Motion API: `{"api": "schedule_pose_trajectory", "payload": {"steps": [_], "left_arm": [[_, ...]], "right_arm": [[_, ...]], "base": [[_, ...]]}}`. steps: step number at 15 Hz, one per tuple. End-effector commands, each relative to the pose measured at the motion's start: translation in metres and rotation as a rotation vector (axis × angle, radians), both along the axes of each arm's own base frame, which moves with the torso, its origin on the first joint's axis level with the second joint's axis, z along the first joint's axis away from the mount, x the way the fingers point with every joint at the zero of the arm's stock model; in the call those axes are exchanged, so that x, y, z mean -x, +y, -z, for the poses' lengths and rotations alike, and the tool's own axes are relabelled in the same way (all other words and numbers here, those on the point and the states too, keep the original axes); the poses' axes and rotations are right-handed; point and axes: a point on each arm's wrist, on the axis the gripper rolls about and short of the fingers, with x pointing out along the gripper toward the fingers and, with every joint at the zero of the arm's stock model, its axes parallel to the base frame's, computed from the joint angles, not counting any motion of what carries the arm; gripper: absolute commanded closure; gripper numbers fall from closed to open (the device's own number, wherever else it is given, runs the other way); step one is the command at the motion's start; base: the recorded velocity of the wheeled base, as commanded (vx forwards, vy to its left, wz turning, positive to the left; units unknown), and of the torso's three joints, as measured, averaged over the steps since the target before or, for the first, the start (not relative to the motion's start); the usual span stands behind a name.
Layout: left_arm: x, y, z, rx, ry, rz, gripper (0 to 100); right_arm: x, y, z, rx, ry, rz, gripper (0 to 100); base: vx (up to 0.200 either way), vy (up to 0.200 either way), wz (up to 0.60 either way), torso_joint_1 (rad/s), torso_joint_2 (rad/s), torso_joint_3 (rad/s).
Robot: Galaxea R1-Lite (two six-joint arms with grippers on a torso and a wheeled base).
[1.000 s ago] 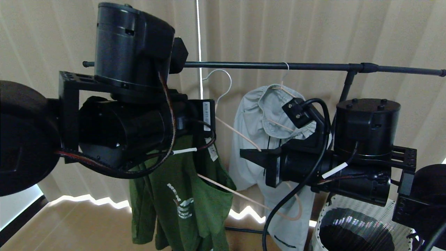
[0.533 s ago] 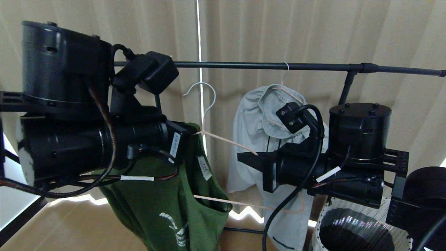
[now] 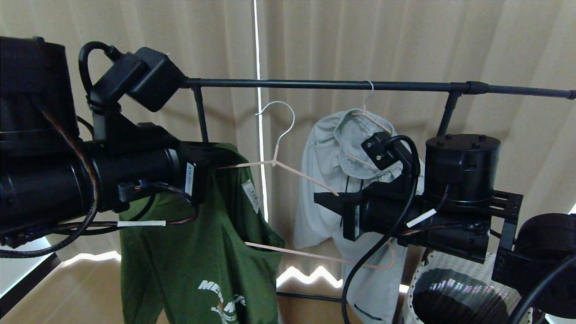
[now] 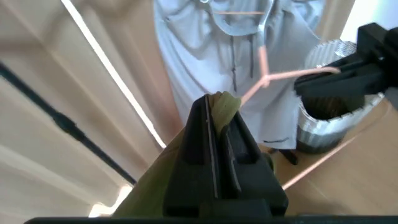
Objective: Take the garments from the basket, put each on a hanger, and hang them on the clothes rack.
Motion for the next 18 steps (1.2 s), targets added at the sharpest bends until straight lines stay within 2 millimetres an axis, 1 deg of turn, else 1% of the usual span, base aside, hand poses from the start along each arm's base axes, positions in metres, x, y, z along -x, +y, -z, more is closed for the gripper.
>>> {"api": "schedule_pose_trajectory", "payload": {"steps": [1,4,6,8,11,14,15,18], "left_arm": [[0.000,0.000,0.000,0.020,-0.011,0.043,100],[-0.004,-0.007,0.003,0.033,0.002,0.129,100],[-0.005,-0.014,0.008,0.023,0.017,0.149,100],[-0.004,-0.015,0.013,0.011,0.033,0.156,100],[0.001,-0.015,0.016,0.007,0.040,0.167,100],[0.004,-0.012,0.017,-0.002,0.036,0.169,100],[0.005,-0.011,0.019,-0.019,0.027,0.174,0],[0.006,-0.011,0.020,-0.038,0.013,0.180,0]], "right_arm": [[-0.003,0.001,0.005,0.017,0.011,0.001,100],[-0.008,0.005,0.010,0.030,0.018,-0.003,100],[-0.011,0.008,0.007,0.023,0.009,-0.001,100],[-0.012,0.009,0.004,0.012,-0.002,0.001,100],[-0.019,0.000,-0.003,-0.004,-0.022,0.035,100],[-0.021,-0.006,-0.008,-0.015,-0.037,0.056,100],[-0.020,-0.008,-0.011,-0.020,-0.045,0.058,100],[-0.015,-0.011,-0.019,-0.038,-0.066,0.058,100]], "base": [[0.000,0.000,0.00,0.000,0.00,0.000],[0.000,0.000,0.00,0.000,0.00,0.000],[0.000,0.000,0.00,0.000,0.00,0.000],[0.000,0.000,0.00,0.000,0.00,0.000],[0.000,0.000,0.00,0.000,0.00,0.000],[0.000,0.000,0.00,0.000,0.00,0.000],[0.000,0.000,0.00,0.000,0.00,0.000],[0.000,0.000,0.00,0.000,0.00,0.000]]}}
